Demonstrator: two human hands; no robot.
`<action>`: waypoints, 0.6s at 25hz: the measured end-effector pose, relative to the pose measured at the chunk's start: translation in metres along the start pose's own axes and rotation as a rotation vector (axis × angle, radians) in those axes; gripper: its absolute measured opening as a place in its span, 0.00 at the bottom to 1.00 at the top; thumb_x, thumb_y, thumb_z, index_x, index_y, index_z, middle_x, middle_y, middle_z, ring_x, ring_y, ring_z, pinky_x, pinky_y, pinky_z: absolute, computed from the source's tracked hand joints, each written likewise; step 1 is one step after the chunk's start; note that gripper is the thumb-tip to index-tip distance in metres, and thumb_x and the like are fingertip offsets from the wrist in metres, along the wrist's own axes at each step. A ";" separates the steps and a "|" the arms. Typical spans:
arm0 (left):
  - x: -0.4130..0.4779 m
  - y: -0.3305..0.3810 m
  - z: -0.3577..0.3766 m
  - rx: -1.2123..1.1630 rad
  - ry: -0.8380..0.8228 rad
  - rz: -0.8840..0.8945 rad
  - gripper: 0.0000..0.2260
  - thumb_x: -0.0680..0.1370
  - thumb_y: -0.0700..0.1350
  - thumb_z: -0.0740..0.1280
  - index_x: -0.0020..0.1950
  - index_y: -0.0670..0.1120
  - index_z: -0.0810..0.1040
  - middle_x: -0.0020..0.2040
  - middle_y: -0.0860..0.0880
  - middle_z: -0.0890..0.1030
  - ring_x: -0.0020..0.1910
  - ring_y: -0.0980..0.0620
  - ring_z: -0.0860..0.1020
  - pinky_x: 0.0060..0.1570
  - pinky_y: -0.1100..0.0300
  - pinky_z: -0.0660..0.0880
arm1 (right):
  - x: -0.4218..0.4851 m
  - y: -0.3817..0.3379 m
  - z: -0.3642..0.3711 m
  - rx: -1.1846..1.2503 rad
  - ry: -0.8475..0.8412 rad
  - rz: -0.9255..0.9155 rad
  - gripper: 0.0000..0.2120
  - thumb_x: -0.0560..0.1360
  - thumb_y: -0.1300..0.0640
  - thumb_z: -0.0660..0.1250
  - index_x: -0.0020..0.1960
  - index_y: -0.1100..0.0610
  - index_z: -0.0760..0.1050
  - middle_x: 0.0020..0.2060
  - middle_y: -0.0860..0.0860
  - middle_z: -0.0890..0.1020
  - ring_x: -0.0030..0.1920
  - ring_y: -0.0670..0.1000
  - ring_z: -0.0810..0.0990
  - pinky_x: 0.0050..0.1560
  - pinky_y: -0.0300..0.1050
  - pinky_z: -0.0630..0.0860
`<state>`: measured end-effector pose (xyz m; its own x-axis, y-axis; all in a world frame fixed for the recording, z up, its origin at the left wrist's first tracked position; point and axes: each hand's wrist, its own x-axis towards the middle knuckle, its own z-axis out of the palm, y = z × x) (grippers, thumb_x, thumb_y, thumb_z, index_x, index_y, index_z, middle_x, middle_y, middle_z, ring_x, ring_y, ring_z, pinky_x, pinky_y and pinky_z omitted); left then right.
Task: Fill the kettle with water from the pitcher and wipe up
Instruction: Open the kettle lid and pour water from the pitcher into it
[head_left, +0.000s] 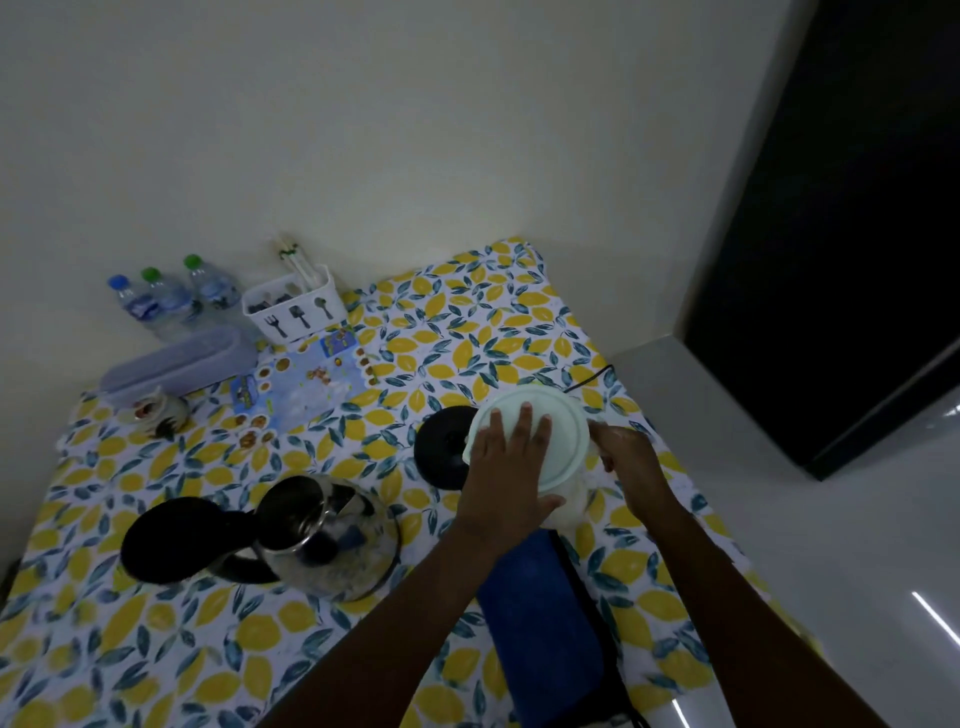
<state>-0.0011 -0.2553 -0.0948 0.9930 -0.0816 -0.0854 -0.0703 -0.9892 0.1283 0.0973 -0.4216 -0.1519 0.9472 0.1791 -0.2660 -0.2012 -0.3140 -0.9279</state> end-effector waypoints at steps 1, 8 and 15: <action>-0.012 -0.006 -0.003 -0.006 0.026 -0.032 0.43 0.75 0.63 0.63 0.79 0.49 0.42 0.80 0.44 0.43 0.78 0.34 0.43 0.76 0.38 0.46 | -0.006 -0.011 0.008 0.040 -0.051 0.019 0.11 0.73 0.45 0.66 0.36 0.49 0.79 0.25 0.42 0.78 0.27 0.41 0.75 0.32 0.38 0.73; -0.079 -0.057 -0.034 -0.044 0.181 -0.266 0.43 0.76 0.66 0.59 0.78 0.49 0.39 0.80 0.42 0.43 0.77 0.32 0.46 0.75 0.39 0.49 | -0.020 -0.102 0.087 -0.109 -0.132 -0.031 0.27 0.69 0.41 0.72 0.23 0.54 0.63 0.15 0.47 0.65 0.16 0.44 0.65 0.17 0.32 0.59; -0.121 -0.098 -0.050 -0.205 0.329 -0.388 0.40 0.76 0.66 0.58 0.79 0.49 0.42 0.80 0.43 0.46 0.77 0.33 0.48 0.75 0.40 0.51 | -0.053 -0.175 0.137 -0.234 -0.304 -0.249 0.21 0.72 0.45 0.71 0.30 0.56 0.66 0.26 0.53 0.68 0.26 0.50 0.67 0.31 0.43 0.65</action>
<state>-0.1093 -0.1426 -0.0475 0.9220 0.3593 0.1446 0.2942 -0.8926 0.3416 0.0481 -0.2483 -0.0110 0.8363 0.5303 -0.1390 0.1188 -0.4229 -0.8984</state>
